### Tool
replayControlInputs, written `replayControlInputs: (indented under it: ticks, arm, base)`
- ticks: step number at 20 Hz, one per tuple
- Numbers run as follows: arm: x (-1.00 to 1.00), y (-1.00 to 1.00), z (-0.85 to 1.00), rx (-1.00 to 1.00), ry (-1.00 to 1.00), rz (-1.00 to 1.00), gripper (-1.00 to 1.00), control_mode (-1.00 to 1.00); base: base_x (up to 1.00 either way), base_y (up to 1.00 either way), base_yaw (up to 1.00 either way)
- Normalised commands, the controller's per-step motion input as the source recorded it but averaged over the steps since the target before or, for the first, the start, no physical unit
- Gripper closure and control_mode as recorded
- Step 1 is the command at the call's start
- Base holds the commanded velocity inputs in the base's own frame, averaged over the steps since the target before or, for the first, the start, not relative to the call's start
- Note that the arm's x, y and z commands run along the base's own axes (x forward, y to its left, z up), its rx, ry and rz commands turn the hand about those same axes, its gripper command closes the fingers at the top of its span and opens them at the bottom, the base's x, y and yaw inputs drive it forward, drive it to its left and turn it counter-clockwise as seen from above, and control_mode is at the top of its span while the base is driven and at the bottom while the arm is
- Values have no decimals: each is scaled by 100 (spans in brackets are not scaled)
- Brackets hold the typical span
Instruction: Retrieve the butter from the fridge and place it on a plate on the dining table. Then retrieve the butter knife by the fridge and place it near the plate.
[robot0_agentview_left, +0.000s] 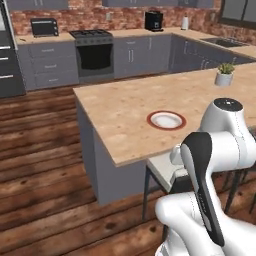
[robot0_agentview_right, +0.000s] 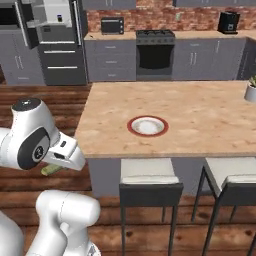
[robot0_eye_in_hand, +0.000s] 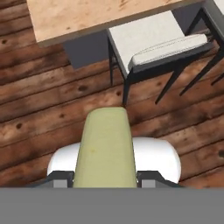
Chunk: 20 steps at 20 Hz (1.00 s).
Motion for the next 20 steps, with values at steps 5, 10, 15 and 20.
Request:
replayControlInputs:
  ticks: [5,10,15,20]
  arm:
    - [0,0,0,0,0,0,100,100]
    - [0,0,0,0,0,0,100,100]
    - [0,0,0,0,0,0,100,100]
    - [0,0,0,0,0,0,100,100]
  base:
    - [0,-100,56]
    - [-1,-100,54]
    - [-3,-90,25]
    - [39,-4,-17]
